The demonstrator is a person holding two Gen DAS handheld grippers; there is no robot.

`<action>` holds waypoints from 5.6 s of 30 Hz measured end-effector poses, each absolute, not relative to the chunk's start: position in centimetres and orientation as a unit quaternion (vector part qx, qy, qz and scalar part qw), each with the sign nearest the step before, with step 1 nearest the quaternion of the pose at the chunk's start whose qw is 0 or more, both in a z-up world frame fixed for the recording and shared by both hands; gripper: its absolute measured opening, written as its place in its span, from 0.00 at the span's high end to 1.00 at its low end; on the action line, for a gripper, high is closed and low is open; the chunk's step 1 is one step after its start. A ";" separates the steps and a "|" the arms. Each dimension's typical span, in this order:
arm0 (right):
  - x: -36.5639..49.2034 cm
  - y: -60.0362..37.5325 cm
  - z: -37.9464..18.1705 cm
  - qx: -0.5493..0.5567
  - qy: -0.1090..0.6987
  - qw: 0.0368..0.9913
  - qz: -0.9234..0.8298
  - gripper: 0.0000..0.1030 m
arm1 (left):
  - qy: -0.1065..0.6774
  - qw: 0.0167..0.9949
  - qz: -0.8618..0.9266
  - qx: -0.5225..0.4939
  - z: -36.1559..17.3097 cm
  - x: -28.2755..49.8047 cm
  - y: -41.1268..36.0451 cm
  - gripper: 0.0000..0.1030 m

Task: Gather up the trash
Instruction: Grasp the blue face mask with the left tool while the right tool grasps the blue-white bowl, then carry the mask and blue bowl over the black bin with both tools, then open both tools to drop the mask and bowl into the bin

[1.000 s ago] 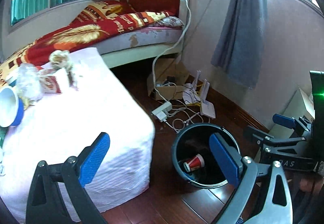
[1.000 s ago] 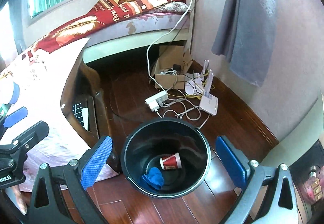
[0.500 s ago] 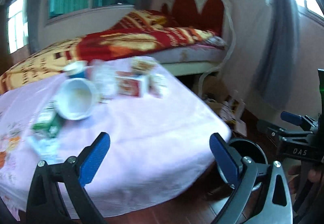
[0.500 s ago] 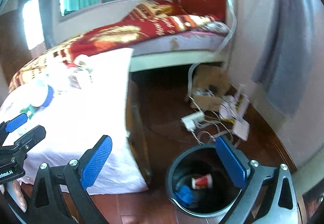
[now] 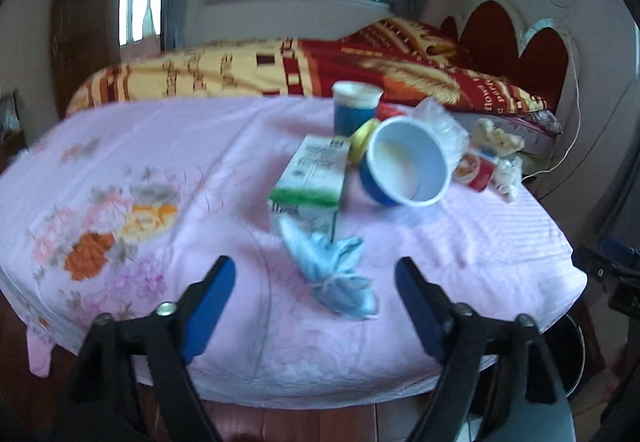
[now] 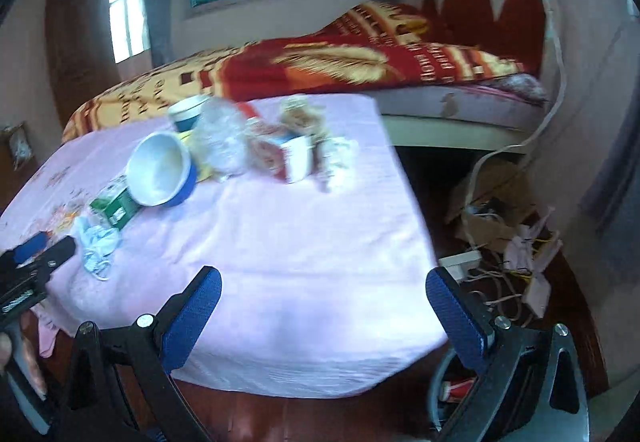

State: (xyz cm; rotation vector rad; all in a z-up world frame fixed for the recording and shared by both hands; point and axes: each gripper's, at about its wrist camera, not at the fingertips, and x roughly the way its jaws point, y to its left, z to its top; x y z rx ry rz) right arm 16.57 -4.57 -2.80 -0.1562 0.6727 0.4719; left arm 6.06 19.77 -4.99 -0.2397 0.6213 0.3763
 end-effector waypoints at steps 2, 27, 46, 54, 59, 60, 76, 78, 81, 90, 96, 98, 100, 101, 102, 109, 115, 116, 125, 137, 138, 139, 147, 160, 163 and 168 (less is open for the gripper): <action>16.6 -3.6 -3.0 -0.078 0.327 0.912 0.236 0.00 | 0.312 0.925 0.179 -0.127 -5.8 6.7 20.3 0.28; 22.9 10.5 -5.6 -0.051 0.359 0.870 0.334 0.38 | 0.292 0.929 0.188 -0.124 -5.6 7.0 27.9 0.74; 21.4 6.9 -4.3 -0.034 0.348 0.876 0.332 0.96 | 0.265 0.944 0.156 -0.119 -3.4 6.3 25.4 0.74; 20.8 2.7 -2.3 -0.023 0.333 0.891 0.308 0.96 | 0.257 0.952 0.128 -0.109 -2.2 6.5 22.4 0.74; 20.1 -0.3 -1.8 -0.019 0.330 0.898 0.290 0.96 | 0.251 0.957 0.102 -0.102 -1.6 7.0 20.0 0.74; 20.0 -0.8 -1.7 -0.018 0.329 0.900 0.285 0.96 | 0.251 0.958 0.096 -0.101 -1.5 7.2 19.5 0.74; 19.1 -13.0 -1.5 0.015 0.337 0.922 0.192 0.96 | 0.260 0.962 0.000 -0.076 -1.3 10.5 10.3 0.74; 19.1 -14.6 -1.5 0.021 0.338 0.924 0.179 0.96 | 0.261 0.963 -0.012 -0.071 -1.2 10.8 9.1 0.74; 19.1 -16.9 -1.5 0.031 0.341 0.926 0.159 0.96 | 0.263 0.962 -0.029 -0.063 -1.1 11.1 7.3 0.74; 17.9 -23.1 -2.2 0.048 0.348 0.930 0.109 0.96 | 0.270 0.959 -0.078 -0.044 -1.1 11.8 2.3 0.74; 17.1 -26.5 -2.6 0.056 0.351 0.931 0.079 0.96 | 0.275 0.954 -0.112 -0.028 -1.2 12.0 -1.4 0.74; 16.9 -27.6 -2.8 0.060 0.353 0.931 0.069 0.96 | 0.277 0.953 -0.123 -0.024 -1.2 12.0 -2.5 0.74; 16.6 -28.8 -3.2 0.064 0.356 0.931 0.059 0.96 | 0.279 0.951 -0.135 -0.019 -1.3 12.0 -3.7 0.74; 16.4 -29.3 -3.3 0.066 0.357 0.930 0.055 0.96 | 0.280 0.950 -0.140 -0.017 -1.3 12.1 -4.3 0.74; 16.3 -29.9 -3.5 0.068 0.358 0.930 0.050 0.96 | 0.281 0.948 -0.146 -0.015 -1.4 12.1 -5.0 0.74; 14.9 -33.4 -4.4 0.075 0.364 0.928 0.018 0.96 | 0.292 0.939 -0.179 -0.005 -2.3 12.2 -8.2 0.74; 14.0 -36.3 -6.4 0.082 0.381 0.921 -0.009 0.96 | 0.308 0.928 -0.208 0.008 -3.4 12.3 -11.1 0.74; 13.9 -36.7 -6.8 0.082 0.384 0.920 -0.012 0.96 | 0.314 0.924 -0.217 0.013 -3.8 12.5 -11.6 0.74; 14.6 -39.4 -13.0 0.080 0.436 0.896 -0.033 0.96 | 0.378 0.890 -0.253 0.030 -9.1 14.3 -15.3 0.74; 19.2 -38.4 -20.3 0.037 0.495 0.868 -0.023 0.96 | 0.457 0.849 -0.262 0.037 -15.9 17.4 -18.6 0.59; 19.5 -38.3 -20.9 0.016 0.502 0.864 -0.036 0.90 | 0.463 0.847 -0.257 0.032 -16.3 17.7 -18.7 0.37; 19.5 -38.4 -21.3 0.003 0.507 0.861 -0.052 0.62 | 0.469 0.846 -0.253 0.023 -16.6 17.9 -18.5 0.30; 18.5 -41.1 -20.8 0.029 0.498 0.860 -0.106 0.08 | 0.456 0.866 -0.201 0.033 -16.7 17.5 -16.8 0.13; 16.2 -39.2 -16.2 0.016 0.461 0.880 -0.111 0.00 | 0.417 0.889 -0.185 0.039 -12.4 16.3 -16.0 0.07; 15.6 -39.0 -14.4 0.019 0.446 0.888 -0.111 0.00 | 0.406 0.895 -0.177 0.042 -10.8 15.7 -15.7 0.07; 14.6 -38.4 -10.5 0.020 0.414 0.903 -0.111 0.00 | 0.384 0.908 -0.164 0.035 -8.0 14.6 -14.7 0.06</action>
